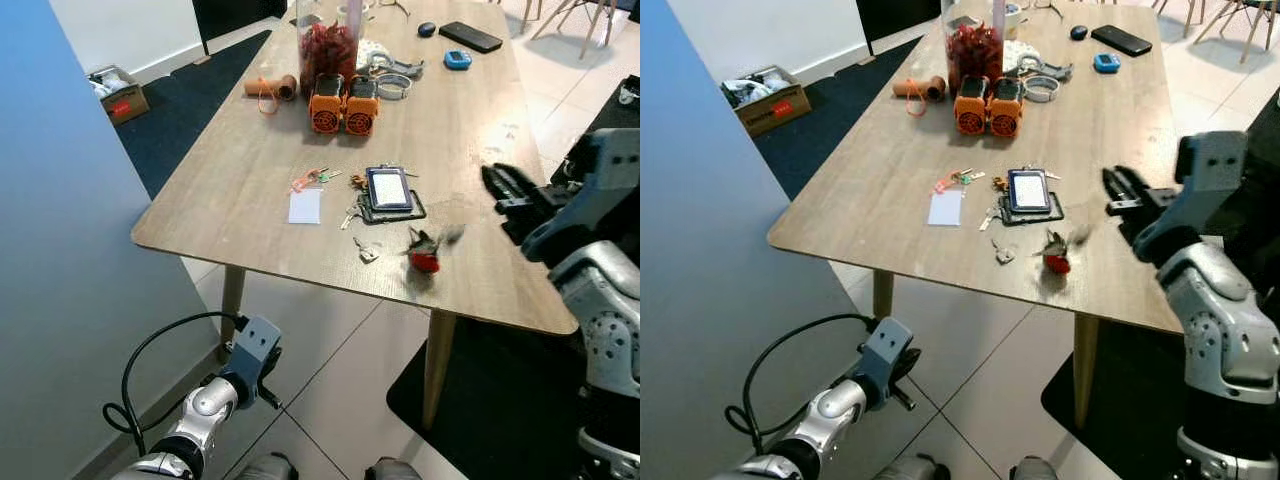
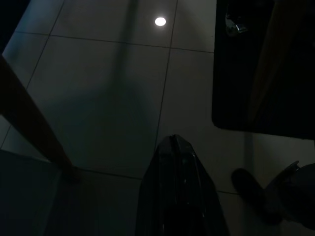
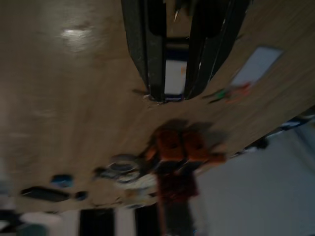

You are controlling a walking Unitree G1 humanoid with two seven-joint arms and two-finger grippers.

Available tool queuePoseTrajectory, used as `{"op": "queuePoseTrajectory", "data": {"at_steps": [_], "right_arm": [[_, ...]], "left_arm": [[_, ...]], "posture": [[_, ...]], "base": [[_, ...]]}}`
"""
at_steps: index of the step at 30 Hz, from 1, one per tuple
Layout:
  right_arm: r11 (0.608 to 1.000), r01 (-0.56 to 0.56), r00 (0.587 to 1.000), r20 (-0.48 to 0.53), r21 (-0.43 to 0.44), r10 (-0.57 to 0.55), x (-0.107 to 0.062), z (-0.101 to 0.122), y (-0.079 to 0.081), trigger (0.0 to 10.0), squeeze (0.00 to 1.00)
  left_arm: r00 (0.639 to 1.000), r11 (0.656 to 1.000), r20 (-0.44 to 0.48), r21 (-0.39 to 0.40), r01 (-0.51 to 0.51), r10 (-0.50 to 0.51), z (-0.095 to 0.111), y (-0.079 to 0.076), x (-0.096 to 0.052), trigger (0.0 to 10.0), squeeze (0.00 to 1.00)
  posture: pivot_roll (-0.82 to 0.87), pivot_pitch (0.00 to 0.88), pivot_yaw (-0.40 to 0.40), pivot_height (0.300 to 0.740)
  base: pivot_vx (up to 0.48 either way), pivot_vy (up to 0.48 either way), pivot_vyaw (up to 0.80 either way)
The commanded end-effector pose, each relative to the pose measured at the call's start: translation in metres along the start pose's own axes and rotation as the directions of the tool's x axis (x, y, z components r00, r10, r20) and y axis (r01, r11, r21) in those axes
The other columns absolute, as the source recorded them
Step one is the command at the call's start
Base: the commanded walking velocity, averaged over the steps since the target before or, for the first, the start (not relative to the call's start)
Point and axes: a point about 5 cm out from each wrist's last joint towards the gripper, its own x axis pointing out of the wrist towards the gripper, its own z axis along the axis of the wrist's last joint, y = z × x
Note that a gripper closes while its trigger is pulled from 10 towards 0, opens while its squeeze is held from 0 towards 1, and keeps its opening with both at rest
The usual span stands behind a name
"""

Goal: Hang keys on a hook

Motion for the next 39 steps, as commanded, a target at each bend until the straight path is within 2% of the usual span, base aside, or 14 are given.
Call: {"op": "queuePoseTrajectory", "data": {"at_steps": [1,12,13,15,18,19,21,22,23,27,28,29,31,39], "right_arm": [[0.998,0.055,0.998,0.031,-0.006,-0.055,0.000,0.004,-0.008,10.0,0.00],[0.997,0.081,0.996,0.027,-0.016,-0.080,0.000,0.000,-0.010,10.0,0.00],[0.994,0.084,0.996,0.005,-0.070,-0.084,0.000,-0.007,-0.010,10.0,0.00],[0.992,0.082,0.997,-0.007,-0.091,-0.083,0.001,-0.012,-0.009,10.0,0.00],[0.996,0.057,0.998,-0.031,-0.062,-0.059,0.003,-0.026,-0.002,10.0,0.00],[0.998,0.042,0.998,-0.043,-0.051,-0.044,0.004,-0.030,0.001,10.0,0.22],[0.999,0.025,0.998,-0.056,-0.039,-0.027,0.005,-0.035,0.004,10.0,0.22],[1.000,0.008,0.998,-0.068,-0.030,-0.010,0.006,-0.039,0.008,10.0,0.99],[1.000,-0.014,0.996,-0.085,-0.023,0.012,0.007,-0.044,0.012,10.0,1.00],[0.997,-0.079,0.988,-0.134,-0.013,0.077,0.011,-0.056,0.024,10.0,1.00],[0.995,-0.104,0.984,-0.145,-0.012,0.101,0.012,-0.060,0.029,10.0,0.45],[0.992,-0.130,0.979,-0.159,-0.008,0.127,0.012,-0.065,0.033,10.0,0.00],[0.992,-0.130,0.979,-0.159,-0.008,0.127,0.012,-0.065,0.033,10.0,0.00],[0.958,-0.286,0.919,-0.276,0.018,0.280,0.005,-0.096,0.062,10.0,0.00]], "left_arm": [[1.000,1.000,-0.027,-0.001,-0.001,0.001,-0.008,0.002,-0.005,10.0,0.00],[0.999,1.000,-0.036,0.004,-0.005,0.005,-0.010,0.004,-0.007,10.0,0.00],[0.999,1.000,-0.038,0.006,-0.005,0.006,-0.010,0.005,-0.007,10.0,0.00],[0.999,1.000,-0.038,0.006,-0.006,0.006,-0.010,0.005,-0.007,10.0,0.00],[0.999,1.000,-0.041,0.007,-0.008,0.008,-0.011,0.006,-0.008,10.0,0.00],[0.999,1.000,-0.042,0.008,-0.008,0.009,-0.011,0.006,-0.008,10.0,0.00],[0.999,1.000,-0.043,0.008,-0.009,0.009,-0.011,0.006,-0.008,10.0,0.00],[0.999,1.000,-0.043,0.007,-0.010,0.010,-0.011,0.006,-0.008,10.0,0.00],[0.999,1.000,-0.043,0.007,-0.012,0.012,-0.011,0.006,-0.008,10.0,0.00],[0.999,1.000,-0.044,0.008,-0.016,0.017,-0.012,0.007,-0.009,10.0,0.00],[0.999,1.000,-0.045,0.009,-0.018,0.018,-0.012,0.008,-0.010,10.0,0.00],[0.999,1.000,-0.046,0.009,-0.019,0.020,-0.013,0.008,-0.010,10.0,0.00],[0.999,1.000,-0.046,0.009,-0.019,0.020,-0.013,0.008,-0.010,10.0,0.00],[0.998,1.000,-0.053,0.016,-0.019,0.020,-0.016,0.007,-0.013,10.0,0.00]], "posture": [[0.02,0.091,0.024,0.740],[0.03,0.092,0.023,0.740],[0.03,0.093,0.023,0.740],[0.03,0.100,0.026,0.740],[0.03,0.102,0.028,0.740],[0.03,0.102,0.028,0.740],[0.03,0.102,0.028,0.740],[0.03,0.108,0.021,0.740],[0.03,0.109,0.018,0.740],[0.03,0.112,0.015,0.740],[0.03,0.112,0.015,0.740],[0.04,0.113,0.014,0.740],[0.04,0.113,0.014,0.740],[0.04,0.114,0.009,0.740]], "base": [[0.000,0.000,0.00],[0.000,0.000,0.00],[0.000,0.000,0.00],[0.000,0.000,0.00],[0.000,0.000,0.00],[0.000,0.000,0.00],[0.000,0.000,0.00],[0.000,0.000,0.00],[0.000,0.000,0.00],[0.000,0.000,0.00],[0.000,0.000,0.00],[0.000,0.000,0.00],[0.000,0.000,0.00],[0.000,0.000,0.00]]}}
